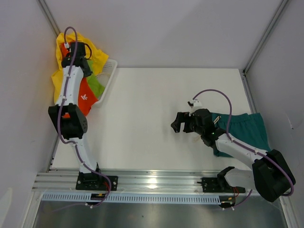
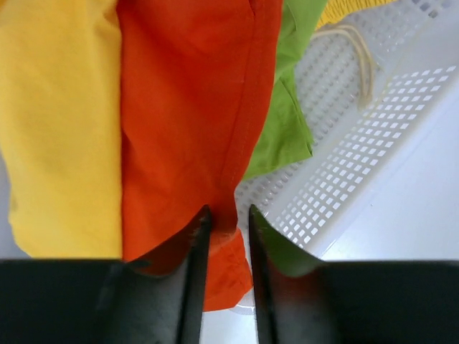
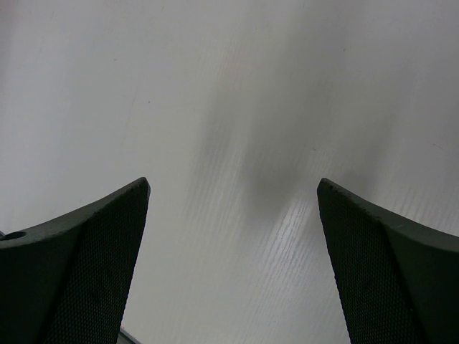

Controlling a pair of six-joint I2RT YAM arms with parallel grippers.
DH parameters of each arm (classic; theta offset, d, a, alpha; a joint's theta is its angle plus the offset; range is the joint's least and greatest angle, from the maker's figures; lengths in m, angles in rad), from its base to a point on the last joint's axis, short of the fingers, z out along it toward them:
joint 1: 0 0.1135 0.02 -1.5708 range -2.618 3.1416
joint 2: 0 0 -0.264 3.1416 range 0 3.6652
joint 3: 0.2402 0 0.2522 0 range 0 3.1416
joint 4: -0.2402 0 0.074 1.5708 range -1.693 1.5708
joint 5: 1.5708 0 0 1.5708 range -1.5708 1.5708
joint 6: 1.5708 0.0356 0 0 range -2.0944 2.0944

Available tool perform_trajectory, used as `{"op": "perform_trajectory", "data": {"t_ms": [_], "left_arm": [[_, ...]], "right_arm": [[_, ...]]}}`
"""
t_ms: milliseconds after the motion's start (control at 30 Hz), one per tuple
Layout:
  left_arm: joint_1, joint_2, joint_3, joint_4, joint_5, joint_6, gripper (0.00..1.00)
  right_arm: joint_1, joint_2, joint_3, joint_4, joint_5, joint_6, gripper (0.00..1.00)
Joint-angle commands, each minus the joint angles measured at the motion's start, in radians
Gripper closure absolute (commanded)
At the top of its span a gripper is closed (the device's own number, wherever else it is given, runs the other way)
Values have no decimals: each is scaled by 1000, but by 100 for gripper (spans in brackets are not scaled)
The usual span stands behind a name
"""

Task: Fold and stack the shorts

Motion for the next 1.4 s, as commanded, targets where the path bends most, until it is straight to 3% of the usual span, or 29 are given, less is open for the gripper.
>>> {"op": "perform_trajectory", "data": {"t_ms": [0,100,200,367,633,733,767,867,1067,1200,1367], "left_arm": [[-20,-18,-27,-31,40,29,67],[-37,-46,-85,0,6,41,45],[-40,-34,-79,1,3,39,29],[-42,37,0,-32,-58,49,22],[-24,86,51,-57,-164,43,36],[-16,72,37,-25,-173,44,54],[-13,74,39,-22,-175,44,70],[-7,72,56,-31,-190,38,100],[-26,-38,98,-20,-180,46,100],[-85,-130,198,-9,-66,84,100],[-258,-394,259,182,-43,148,100]], "right_arm": [[4,-2,33,27,13,7,1],[4,3,34,28,3,10,1],[4,0,34,30,-1,10,1],[4,-5,33,23,2,9,1],[4,-5,33,28,-3,7,1],[4,2,33,27,-6,7,0],[4,2,33,25,-4,7,1],[4,-3,31,25,-4,6,0],[4,3,31,27,-6,4,0],[6,-1,30,25,-1,3,1],[4,0,27,23,3,1,1]]}}
